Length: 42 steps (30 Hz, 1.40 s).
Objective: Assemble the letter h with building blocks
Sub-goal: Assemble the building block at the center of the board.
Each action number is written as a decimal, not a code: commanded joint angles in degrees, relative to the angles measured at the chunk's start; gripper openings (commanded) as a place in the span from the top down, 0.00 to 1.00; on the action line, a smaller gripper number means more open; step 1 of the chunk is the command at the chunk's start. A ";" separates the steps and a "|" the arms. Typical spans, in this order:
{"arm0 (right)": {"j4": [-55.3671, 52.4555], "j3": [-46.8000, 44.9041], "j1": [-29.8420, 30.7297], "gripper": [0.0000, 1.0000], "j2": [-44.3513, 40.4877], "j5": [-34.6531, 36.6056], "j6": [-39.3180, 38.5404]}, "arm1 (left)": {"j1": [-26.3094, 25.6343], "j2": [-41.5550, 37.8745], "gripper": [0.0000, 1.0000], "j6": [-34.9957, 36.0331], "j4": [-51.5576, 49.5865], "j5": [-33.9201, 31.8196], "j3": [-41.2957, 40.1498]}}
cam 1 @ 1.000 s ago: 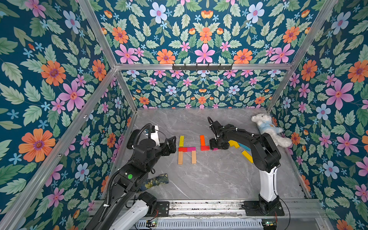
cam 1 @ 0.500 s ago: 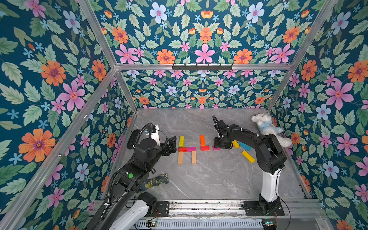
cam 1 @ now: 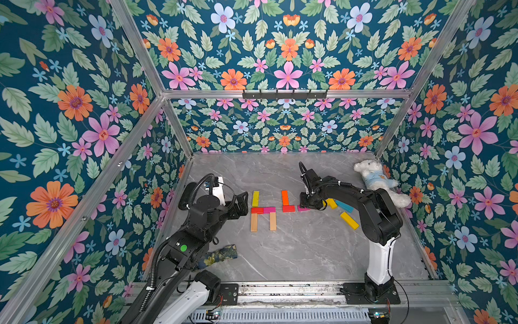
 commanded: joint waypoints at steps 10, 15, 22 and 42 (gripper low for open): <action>-2.35 0.96 1.04 0.47 1.87 1.29 2.16 | -0.02 -0.70 0.00 0.48 0.57 -0.68 0.10; -2.70 1.49 1.35 0.47 1.94 1.70 2.87 | -0.03 -0.85 0.00 0.48 0.48 -0.74 0.11; -3.03 1.49 2.17 0.48 1.41 2.54 3.83 | -0.03 -1.05 0.01 0.48 0.39 -0.73 0.07; -3.21 2.09 3.60 0.47 1.32 3.58 5.40 | -0.03 -1.84 0.00 0.22 0.13 -0.69 -0.33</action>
